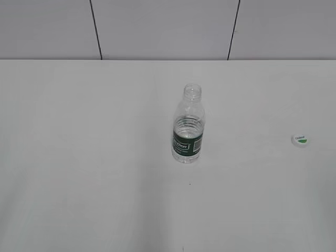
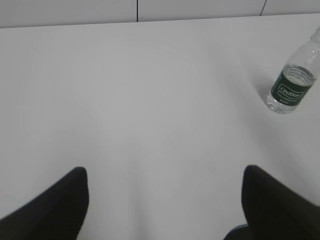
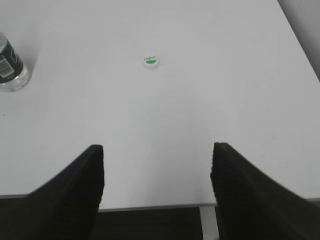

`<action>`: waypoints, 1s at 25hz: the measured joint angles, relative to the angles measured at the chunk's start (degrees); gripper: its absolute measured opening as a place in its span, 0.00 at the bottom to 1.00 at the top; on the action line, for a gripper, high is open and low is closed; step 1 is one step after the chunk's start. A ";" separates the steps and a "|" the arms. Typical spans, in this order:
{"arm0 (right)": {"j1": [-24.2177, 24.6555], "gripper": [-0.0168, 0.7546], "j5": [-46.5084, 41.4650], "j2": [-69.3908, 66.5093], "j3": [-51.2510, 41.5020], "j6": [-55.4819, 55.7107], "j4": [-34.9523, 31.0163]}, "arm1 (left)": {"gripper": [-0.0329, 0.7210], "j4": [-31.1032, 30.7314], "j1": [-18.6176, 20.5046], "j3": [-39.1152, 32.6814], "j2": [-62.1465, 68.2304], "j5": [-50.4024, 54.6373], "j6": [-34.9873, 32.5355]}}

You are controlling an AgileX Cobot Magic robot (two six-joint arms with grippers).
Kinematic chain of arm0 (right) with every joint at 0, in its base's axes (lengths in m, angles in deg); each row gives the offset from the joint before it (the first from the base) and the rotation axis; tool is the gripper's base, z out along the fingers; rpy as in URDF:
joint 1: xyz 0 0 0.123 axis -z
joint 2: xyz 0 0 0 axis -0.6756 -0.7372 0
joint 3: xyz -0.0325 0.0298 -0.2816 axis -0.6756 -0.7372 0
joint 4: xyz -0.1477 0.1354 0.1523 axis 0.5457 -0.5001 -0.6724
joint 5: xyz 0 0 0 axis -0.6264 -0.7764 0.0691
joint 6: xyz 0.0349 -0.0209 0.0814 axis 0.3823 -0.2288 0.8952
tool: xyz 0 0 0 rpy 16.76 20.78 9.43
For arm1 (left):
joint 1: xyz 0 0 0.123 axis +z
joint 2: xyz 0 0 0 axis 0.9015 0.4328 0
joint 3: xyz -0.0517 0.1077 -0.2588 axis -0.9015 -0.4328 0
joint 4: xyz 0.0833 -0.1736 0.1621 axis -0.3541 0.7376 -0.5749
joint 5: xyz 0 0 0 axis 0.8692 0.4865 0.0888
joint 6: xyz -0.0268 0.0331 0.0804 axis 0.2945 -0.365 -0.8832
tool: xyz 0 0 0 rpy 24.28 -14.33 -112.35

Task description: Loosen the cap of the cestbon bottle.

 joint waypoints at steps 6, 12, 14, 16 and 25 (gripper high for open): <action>0.00 0.69 2.68 0.00 -1.15 -0.18 0.44 | 0.79 1.11 0.00 0.00 0.00 -0.13 -3.68; -0.17 0.69 3.03 0.00 -1.36 0.26 1.26 | 0.79 1.11 0.00 -0.05 0.00 -0.19 -3.96; 0.09 0.69 3.10 0.00 -1.36 0.31 1.37 | 0.79 1.11 0.60 -0.05 0.00 -0.23 -3.96; 0.60 0.69 3.17 0.00 -1.36 0.31 1.73 | 0.79 1.11 3.13 -0.10 0.00 -0.23 -4.00; 3.13 0.69 3.17 0.00 -1.36 0.37 1.73 | 0.78 1.11 11.12 -0.10 0.00 -0.36 -4.00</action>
